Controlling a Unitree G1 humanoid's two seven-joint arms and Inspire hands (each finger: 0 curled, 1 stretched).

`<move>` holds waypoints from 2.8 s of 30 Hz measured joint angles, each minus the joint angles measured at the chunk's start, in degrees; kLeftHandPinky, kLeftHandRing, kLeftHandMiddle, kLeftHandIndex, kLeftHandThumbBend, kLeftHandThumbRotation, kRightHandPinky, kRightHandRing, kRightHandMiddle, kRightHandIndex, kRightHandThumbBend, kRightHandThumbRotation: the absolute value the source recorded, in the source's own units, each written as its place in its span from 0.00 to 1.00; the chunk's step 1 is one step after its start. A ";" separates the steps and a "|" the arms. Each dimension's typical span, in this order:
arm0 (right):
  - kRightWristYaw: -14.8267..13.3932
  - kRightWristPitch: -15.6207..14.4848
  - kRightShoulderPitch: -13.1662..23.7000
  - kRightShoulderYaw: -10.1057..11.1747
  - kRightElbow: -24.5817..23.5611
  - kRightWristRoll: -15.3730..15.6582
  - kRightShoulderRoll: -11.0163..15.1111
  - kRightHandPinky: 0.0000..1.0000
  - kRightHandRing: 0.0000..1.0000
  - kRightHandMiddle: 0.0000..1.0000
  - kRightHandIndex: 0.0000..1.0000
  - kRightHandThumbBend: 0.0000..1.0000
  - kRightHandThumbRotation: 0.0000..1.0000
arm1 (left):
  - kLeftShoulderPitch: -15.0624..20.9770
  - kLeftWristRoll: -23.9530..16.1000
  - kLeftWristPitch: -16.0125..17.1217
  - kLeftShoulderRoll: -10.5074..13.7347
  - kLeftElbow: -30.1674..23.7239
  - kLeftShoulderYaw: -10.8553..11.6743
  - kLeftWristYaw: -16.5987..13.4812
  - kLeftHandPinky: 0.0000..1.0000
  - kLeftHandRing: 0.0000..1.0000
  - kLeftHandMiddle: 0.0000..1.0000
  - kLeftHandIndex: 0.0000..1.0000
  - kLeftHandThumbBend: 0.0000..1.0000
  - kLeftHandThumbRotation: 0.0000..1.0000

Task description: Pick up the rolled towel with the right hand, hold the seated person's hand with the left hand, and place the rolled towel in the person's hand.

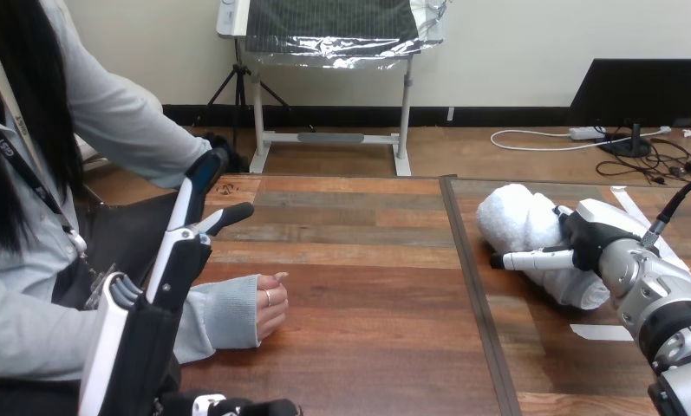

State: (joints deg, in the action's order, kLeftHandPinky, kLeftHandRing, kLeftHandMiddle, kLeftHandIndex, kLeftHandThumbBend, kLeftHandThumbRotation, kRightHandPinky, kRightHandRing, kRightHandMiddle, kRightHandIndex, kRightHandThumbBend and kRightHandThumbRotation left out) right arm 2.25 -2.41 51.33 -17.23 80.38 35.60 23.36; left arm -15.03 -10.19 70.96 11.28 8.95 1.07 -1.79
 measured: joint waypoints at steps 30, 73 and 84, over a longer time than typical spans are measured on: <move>-4.53 -0.90 -0.32 0.50 -0.59 -0.71 -0.17 0.53 0.69 0.73 0.70 0.90 0.16 | -1.85 3.12 -1.35 -0.79 -4.28 -0.71 2.44 0.85 1.00 1.00 0.98 1.00 0.80; -6.84 2.85 -2.85 8.85 -1.24 -10.46 -0.70 0.51 0.62 0.63 0.49 0.85 0.00 | -3.12 3.64 -2.66 -2.23 -6.18 -0.73 4.12 0.88 1.00 1.00 0.97 1.00 0.73; -7.23 6.88 -5.00 13.61 -1.23 -15.89 -1.44 0.50 0.55 0.55 0.47 0.84 0.00 | -3.15 3.60 -3.62 -2.21 -6.19 -0.69 4.69 0.88 1.00 1.00 0.98 1.00 0.75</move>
State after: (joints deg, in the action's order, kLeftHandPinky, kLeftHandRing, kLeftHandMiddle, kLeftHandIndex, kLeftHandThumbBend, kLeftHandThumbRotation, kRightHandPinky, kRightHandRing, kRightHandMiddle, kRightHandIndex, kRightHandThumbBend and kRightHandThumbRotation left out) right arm -4.98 4.46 46.33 -3.63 79.15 19.71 21.92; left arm -18.18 -6.59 67.34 9.07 2.77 0.38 2.90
